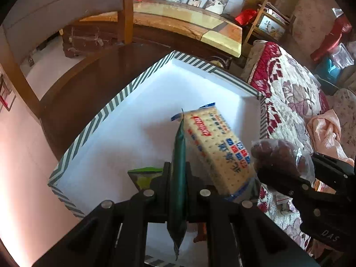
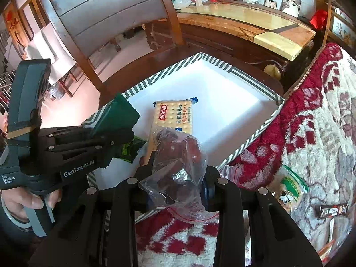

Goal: Organize snacks
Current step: 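Carry the green packet and the date bag over the white tray, then open both tools to drop the packets in the tray and withdraw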

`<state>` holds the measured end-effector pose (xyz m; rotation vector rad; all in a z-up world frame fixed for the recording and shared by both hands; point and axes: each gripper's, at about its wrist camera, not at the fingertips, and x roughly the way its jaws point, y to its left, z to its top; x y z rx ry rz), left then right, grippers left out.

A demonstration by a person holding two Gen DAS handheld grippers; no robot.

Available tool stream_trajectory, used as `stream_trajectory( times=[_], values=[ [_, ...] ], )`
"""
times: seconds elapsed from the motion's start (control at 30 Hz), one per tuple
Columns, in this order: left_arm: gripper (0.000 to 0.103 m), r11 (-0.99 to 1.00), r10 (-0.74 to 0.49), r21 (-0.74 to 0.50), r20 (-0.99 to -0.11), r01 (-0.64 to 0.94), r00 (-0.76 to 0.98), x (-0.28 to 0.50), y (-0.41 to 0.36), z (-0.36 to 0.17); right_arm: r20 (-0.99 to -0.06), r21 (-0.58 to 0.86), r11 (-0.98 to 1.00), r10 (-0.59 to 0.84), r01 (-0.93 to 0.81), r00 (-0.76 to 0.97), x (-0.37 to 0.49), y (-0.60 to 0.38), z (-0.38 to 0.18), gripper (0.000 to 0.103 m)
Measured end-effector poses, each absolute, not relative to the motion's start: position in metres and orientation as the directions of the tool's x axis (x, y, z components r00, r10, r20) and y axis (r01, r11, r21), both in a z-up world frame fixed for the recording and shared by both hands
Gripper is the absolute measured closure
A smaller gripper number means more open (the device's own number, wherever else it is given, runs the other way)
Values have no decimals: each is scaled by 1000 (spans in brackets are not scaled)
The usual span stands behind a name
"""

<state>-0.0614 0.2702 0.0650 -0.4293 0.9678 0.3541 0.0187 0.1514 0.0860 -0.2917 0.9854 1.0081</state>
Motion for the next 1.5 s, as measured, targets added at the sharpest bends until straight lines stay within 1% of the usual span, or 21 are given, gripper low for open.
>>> stream_trajectory(
  times=[0.87,1.1,1.27,1.3,1.37,1.4,1.43,1.5],
  values=[
    [92,817,76,-226,-869,-530,489,-54,295,49,-814,238,516,568,-823,120,41,199,74,72],
    [92,801,138,-190,-865,-568,483,-63,300,55,-806,261,464,588,-847,74,31,221,74,72],
    [90,780,167,-174,-867,-601,469,-68,306,56,-802,292,460,595,-838,47,29,227,71,72],
    [87,777,171,-173,-867,-605,468,-69,306,57,-805,303,466,593,-831,39,29,226,71,71],
    [77,769,177,-175,-866,-615,468,-71,307,58,-804,316,472,594,-823,32,29,224,72,67],
    [65,762,181,-179,-864,-622,470,-73,309,59,-803,319,479,595,-818,36,29,223,73,66],
    [49,756,184,-184,-861,-628,474,-75,310,60,-797,326,488,603,-810,43,29,219,75,65],
    [37,742,196,-198,-849,-640,491,-79,311,63,-778,349,489,626,-799,44,29,213,80,62]
  ],
)
